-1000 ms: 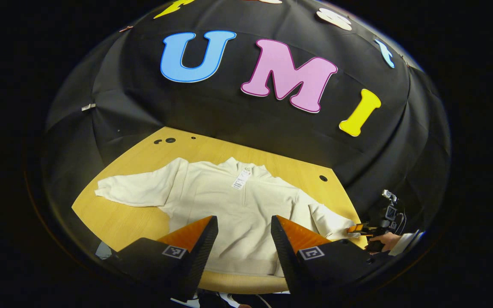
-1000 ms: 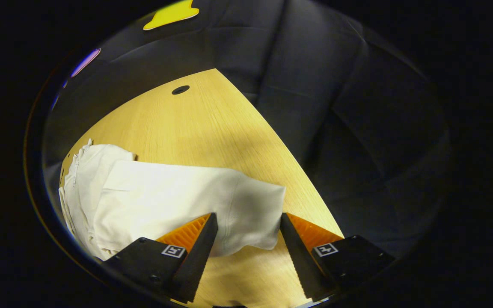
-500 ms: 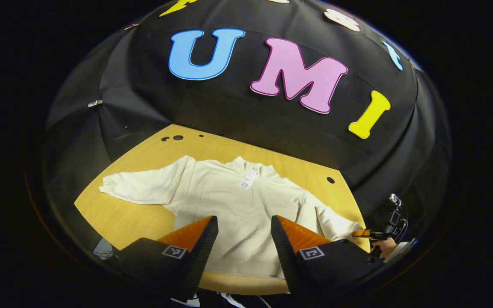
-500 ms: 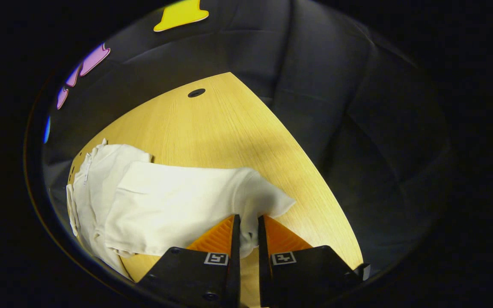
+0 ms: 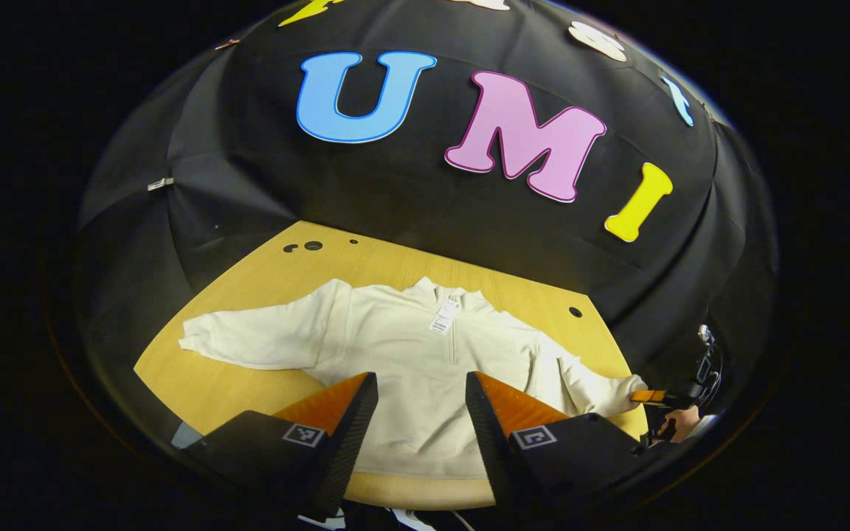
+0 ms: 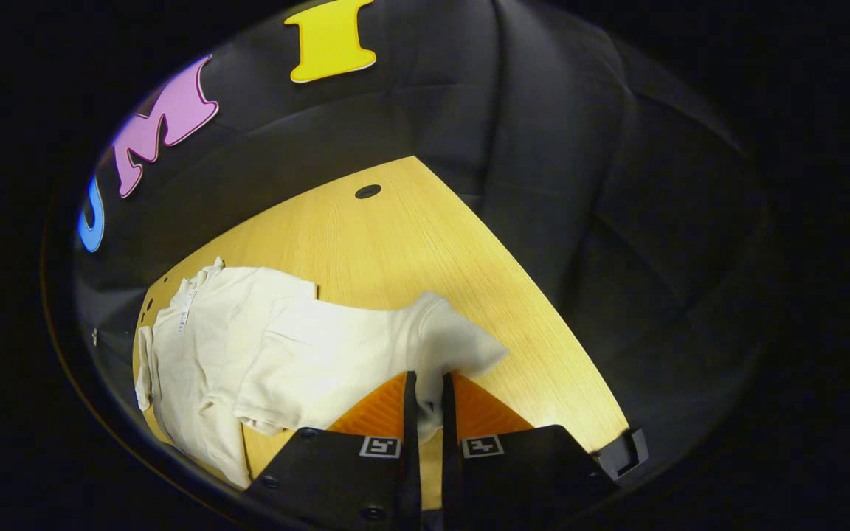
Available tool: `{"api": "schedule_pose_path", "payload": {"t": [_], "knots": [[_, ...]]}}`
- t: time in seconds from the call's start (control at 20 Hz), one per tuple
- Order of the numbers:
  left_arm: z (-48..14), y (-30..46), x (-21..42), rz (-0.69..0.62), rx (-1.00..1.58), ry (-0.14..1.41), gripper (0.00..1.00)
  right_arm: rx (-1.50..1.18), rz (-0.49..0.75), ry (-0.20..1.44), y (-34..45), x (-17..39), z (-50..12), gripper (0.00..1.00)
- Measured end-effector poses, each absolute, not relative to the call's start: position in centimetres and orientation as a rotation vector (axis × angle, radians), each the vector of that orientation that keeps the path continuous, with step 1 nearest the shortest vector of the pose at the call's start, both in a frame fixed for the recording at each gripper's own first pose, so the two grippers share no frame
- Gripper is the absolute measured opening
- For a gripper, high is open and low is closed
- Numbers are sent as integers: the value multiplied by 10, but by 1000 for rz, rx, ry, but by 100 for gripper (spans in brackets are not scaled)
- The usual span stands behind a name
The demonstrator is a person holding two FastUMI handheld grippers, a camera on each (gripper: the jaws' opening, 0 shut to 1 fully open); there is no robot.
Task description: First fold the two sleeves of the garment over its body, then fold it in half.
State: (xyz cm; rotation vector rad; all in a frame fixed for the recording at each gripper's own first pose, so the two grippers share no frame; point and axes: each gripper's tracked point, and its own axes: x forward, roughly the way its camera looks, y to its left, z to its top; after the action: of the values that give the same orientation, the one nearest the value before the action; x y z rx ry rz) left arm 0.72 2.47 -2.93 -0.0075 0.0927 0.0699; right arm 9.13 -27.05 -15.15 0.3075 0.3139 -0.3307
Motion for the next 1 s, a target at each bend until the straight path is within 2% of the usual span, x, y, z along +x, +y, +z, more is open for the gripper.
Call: {"api": "schedule_pose_path", "payload": {"t": [0.3, 0.55, 1.0], "knots": [[-22, 51, 12, -17, 2, 114, 77, 312, -362, 239, -209, 55, -133, 15], [-11, 67, 20, -73, 17, 112, 77, 291, -330, 186, -158, 57, -104, 15], [7, 132, 28, -73, 7, 105, 77, 255, -137, 137, -3, 112, -56, 15]]}}
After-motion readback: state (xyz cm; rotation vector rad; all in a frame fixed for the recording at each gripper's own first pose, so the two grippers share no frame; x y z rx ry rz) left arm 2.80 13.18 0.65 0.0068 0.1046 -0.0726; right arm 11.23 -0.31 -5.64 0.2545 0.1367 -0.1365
